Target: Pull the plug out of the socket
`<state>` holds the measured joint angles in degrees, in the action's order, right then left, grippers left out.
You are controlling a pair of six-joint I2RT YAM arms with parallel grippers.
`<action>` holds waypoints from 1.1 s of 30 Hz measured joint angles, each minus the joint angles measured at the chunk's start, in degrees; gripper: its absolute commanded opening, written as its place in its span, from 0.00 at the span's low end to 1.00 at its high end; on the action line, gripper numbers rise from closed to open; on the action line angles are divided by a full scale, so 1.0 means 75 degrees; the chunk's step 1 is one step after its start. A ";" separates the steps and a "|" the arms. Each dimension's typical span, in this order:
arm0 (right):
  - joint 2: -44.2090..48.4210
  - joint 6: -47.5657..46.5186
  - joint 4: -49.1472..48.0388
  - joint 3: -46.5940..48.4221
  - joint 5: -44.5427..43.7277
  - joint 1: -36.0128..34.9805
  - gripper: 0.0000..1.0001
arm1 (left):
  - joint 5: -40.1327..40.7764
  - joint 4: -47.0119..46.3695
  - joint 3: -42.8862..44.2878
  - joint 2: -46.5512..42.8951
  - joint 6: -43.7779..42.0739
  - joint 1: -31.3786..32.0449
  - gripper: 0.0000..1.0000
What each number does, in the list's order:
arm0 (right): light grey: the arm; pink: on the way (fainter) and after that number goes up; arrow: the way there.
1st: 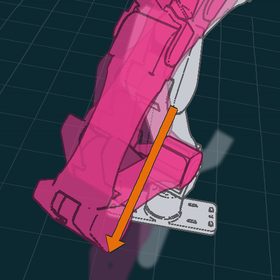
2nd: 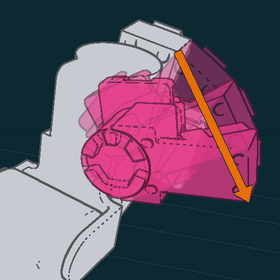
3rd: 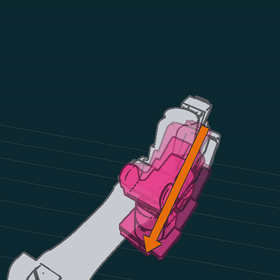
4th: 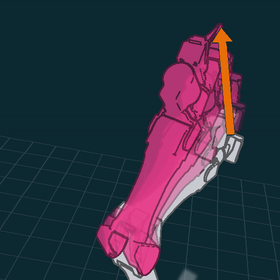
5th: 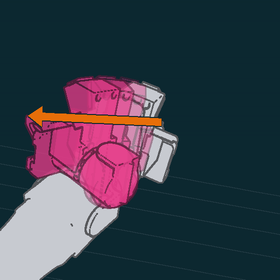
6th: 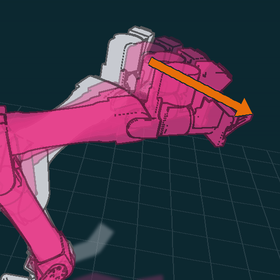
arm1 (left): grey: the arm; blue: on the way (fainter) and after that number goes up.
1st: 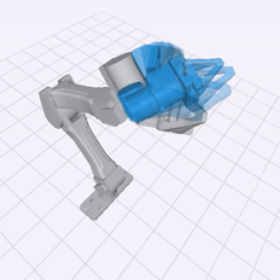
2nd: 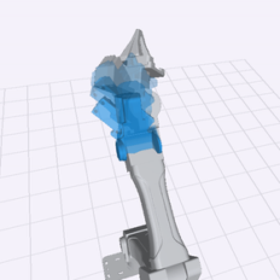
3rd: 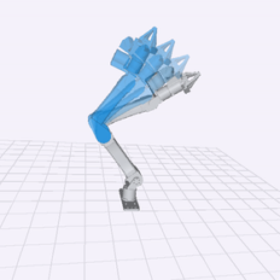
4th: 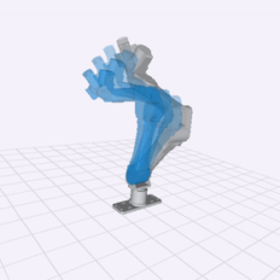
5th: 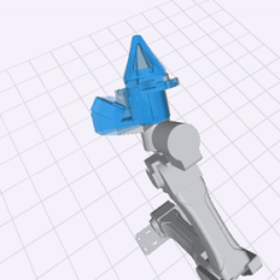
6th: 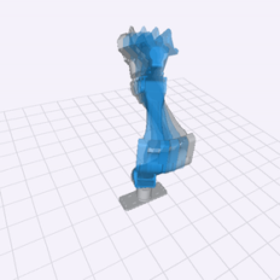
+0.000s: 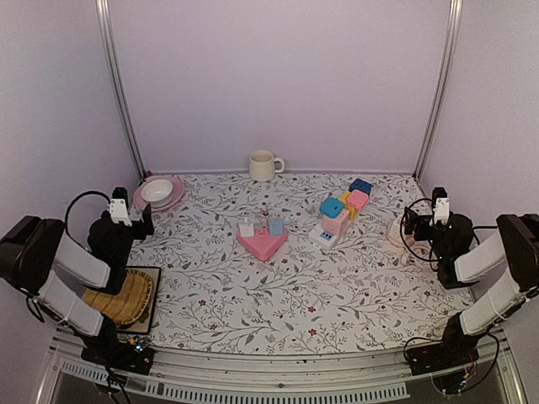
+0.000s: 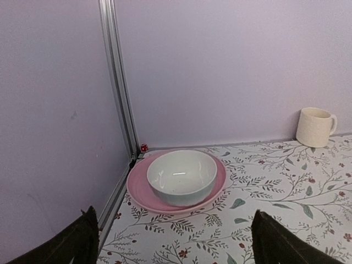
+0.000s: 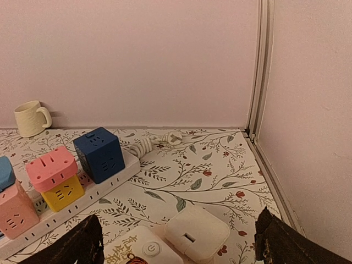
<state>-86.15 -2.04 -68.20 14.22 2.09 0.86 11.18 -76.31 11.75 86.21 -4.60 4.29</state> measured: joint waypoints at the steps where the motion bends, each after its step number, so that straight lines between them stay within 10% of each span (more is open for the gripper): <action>1: 0.0128 0.0020 0.0248 0.0087 -0.0061 0.0003 0.99 | 0.0035 0.0318 0.0017 -0.0329 -0.0020 0.0067 0.97; 15: 0.2544 0.2235 0.6304 0.4013 0.0656 0.0000 0.99 | -0.2241 0.7507 0.3797 -0.3730 0.2127 0.0455 0.97; 33: 0.1964 0.3713 0.9398 0.4491 0.0111 0.0012 0.99 | -0.2844 0.9171 0.3745 -0.2766 0.4427 0.0662 0.97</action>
<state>-71.42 25.80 2.28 47.90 2.92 0.95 -10.15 -7.53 39.83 65.47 28.60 9.26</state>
